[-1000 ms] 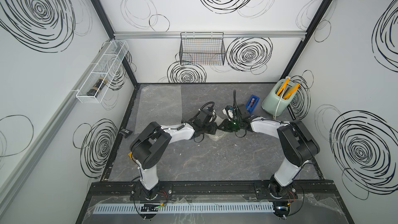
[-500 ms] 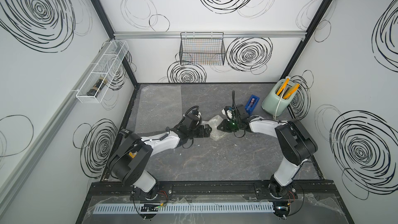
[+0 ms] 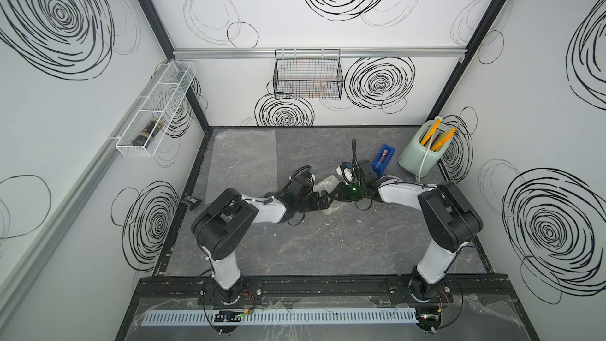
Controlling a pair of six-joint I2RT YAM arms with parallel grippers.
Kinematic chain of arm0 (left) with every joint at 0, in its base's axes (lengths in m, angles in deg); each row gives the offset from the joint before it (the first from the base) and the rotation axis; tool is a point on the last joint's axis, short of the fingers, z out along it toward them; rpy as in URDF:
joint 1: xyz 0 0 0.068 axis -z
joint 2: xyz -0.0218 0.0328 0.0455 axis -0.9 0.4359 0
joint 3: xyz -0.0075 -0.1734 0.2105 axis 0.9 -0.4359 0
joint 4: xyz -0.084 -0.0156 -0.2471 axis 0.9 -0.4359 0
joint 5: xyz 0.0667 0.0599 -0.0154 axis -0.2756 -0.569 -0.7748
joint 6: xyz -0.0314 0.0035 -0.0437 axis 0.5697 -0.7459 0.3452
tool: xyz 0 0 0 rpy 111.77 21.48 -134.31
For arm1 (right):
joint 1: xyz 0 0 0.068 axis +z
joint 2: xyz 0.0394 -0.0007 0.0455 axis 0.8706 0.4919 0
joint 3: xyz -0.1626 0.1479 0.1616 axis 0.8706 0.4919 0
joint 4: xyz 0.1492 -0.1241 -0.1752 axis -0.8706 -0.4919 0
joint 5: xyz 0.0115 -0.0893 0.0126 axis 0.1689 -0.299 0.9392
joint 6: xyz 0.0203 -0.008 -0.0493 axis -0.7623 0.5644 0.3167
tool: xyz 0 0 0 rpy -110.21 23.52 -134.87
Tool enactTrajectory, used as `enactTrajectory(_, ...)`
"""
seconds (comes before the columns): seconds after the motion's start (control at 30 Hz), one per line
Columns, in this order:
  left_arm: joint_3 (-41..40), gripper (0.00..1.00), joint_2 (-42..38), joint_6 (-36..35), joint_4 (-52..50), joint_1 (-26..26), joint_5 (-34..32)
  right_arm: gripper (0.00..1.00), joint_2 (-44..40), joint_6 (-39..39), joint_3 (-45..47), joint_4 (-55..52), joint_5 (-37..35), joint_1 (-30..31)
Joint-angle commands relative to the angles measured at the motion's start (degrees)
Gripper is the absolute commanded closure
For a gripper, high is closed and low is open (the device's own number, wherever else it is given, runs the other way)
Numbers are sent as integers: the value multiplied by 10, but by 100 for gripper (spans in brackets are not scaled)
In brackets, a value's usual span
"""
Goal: Wrap bowls in bubble wrap
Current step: Wrap the bowl in bubble wrap.
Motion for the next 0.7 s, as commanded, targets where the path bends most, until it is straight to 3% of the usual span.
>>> enactTrajectory(0.0,25,16,26,-7,-7,-3,-16,82,-2,-3,10,-18,-6,5)
enactTrajectory(0.2,43,44,29,-26,-37,-19,-19,75,-20,8,1,-40,-4,1)
enactTrajectory(0.27,53,46,31,-34,-51,-23,-17,72,-30,12,-4,-49,1,-5)
enactTrajectory(0.43,78,48,35,-58,-88,-25,-24,52,-86,17,-4,-65,19,-38)
enactTrajectory(0.5,87,48,39,-68,-101,-26,-25,43,-124,17,10,-68,23,-64)
enactTrajectory(0.67,132,48,59,-111,-157,-26,-31,32,-211,8,84,-45,8,-145)
